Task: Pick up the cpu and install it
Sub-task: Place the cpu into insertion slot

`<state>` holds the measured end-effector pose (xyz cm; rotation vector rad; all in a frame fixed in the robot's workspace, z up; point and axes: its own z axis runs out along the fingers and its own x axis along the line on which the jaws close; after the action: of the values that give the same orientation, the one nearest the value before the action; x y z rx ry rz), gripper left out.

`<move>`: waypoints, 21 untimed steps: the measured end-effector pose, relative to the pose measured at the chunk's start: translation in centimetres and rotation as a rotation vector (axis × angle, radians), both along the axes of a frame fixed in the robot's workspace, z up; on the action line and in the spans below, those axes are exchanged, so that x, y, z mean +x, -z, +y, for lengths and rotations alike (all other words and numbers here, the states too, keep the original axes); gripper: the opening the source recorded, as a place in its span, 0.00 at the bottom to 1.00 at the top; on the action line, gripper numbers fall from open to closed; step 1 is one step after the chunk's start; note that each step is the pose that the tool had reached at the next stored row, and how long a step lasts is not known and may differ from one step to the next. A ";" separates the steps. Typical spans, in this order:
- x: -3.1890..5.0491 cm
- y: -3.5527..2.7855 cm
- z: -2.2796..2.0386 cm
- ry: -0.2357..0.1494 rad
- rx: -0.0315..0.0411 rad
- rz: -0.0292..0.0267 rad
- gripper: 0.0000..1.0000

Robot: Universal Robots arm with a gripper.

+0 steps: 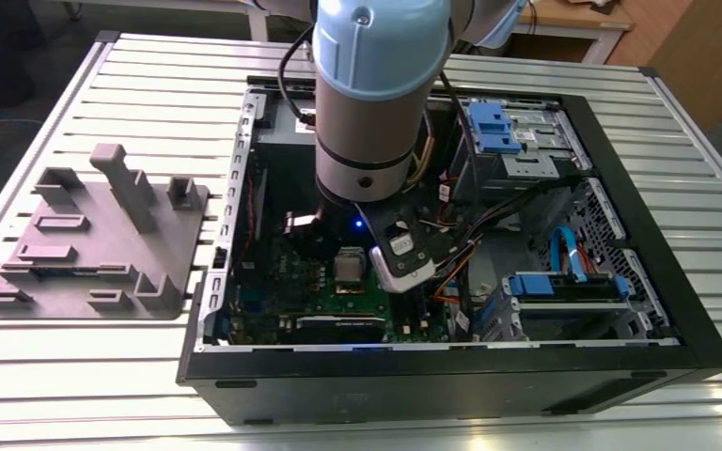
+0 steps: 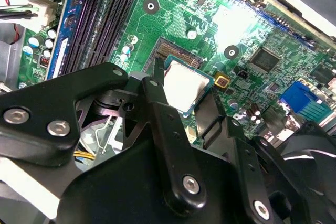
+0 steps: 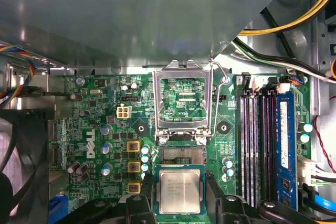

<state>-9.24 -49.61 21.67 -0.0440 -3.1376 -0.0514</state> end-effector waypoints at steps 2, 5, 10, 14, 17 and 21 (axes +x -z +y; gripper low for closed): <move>0.00 0.00 0.00 0.000 0.0001 0.0000 0.47; 0.00 0.42 0.00 0.000 0.0001 0.0000 0.47; 0.01 0.86 0.00 -0.001 -0.0087 0.0000 0.47; 0.01 1.07 0.01 -0.002 -0.0080 -0.0007 0.47; 0.01 1.25 0.00 -0.003 -0.0077 -0.0009 0.47; 0.21 1.45 0.00 -0.004 -0.0076 -0.0009 0.47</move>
<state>-9.03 -49.60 20.22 -0.0372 -3.1388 -0.0395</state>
